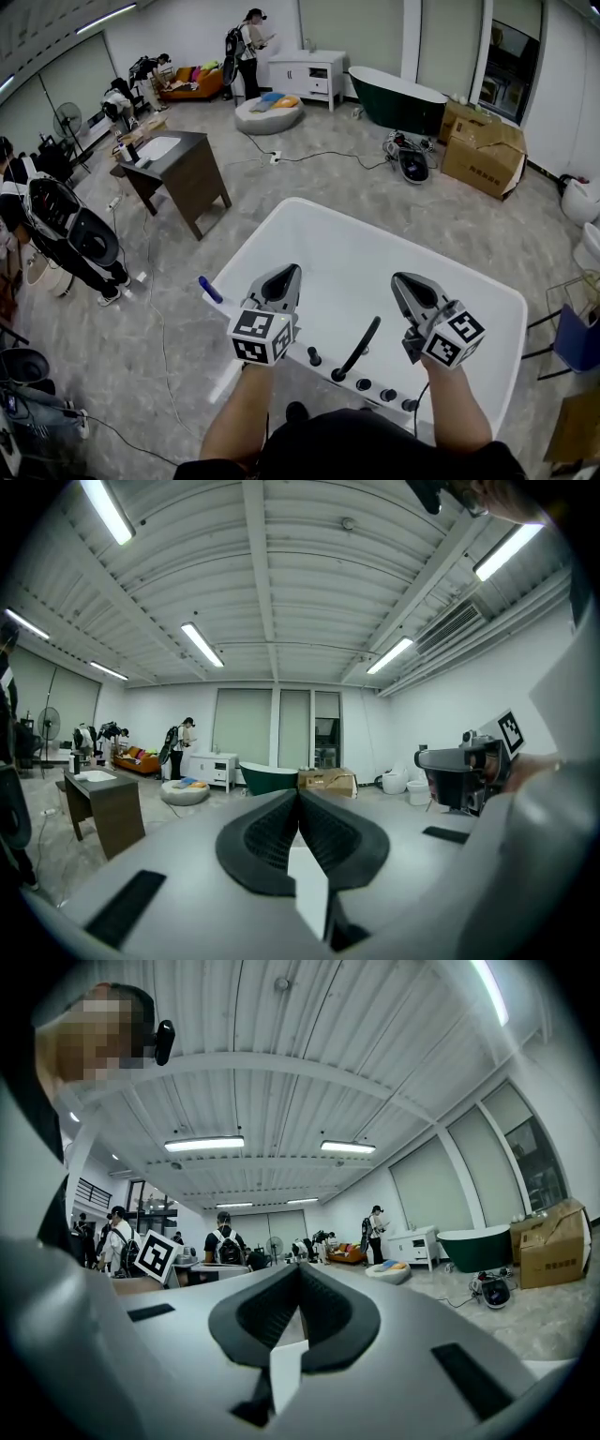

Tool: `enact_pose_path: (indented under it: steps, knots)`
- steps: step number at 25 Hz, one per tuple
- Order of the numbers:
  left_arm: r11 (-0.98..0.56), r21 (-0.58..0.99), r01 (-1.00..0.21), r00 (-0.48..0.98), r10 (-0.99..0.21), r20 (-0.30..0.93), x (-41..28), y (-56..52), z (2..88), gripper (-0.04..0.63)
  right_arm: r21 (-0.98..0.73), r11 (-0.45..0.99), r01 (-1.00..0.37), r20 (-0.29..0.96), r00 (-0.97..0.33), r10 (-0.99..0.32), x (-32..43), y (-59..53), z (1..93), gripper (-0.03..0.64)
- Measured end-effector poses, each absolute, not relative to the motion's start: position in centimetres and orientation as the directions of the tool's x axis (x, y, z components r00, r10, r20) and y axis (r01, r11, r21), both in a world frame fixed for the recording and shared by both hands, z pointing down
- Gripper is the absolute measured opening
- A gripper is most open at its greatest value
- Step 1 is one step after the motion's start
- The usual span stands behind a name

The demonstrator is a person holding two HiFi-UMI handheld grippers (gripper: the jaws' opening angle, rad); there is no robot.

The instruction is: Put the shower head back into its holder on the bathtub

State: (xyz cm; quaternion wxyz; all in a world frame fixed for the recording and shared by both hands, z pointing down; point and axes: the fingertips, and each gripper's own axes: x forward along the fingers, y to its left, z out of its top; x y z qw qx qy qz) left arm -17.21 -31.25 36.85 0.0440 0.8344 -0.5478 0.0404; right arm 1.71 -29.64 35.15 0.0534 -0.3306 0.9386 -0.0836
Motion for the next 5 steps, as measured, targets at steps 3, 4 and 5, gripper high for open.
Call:
enact_pose_path:
  steps: [3,4,5]
  knots:
    - [-0.403,0.03,-0.915,0.403,-0.907,0.122,-17.35,-31.29,37.47,0.017,-0.186,0.775,-0.604,-0.04,-0.784,-0.62,1.12,-29.41,35.58,0.015]
    - [-0.405,0.03,-0.914,0.405,-0.906,0.124,-17.35,-31.3,37.69,0.017,-0.183,0.778,-0.601,-0.038,-0.787,-0.616,0.96,-29.35,35.73,0.015]
    - [-0.407,0.029,-0.913,0.407,-0.905,0.126,-17.33,-31.32,37.91,0.017,-0.181,0.781,-0.598,-0.037,-0.79,-0.613,0.8,-29.29,35.89,0.015]
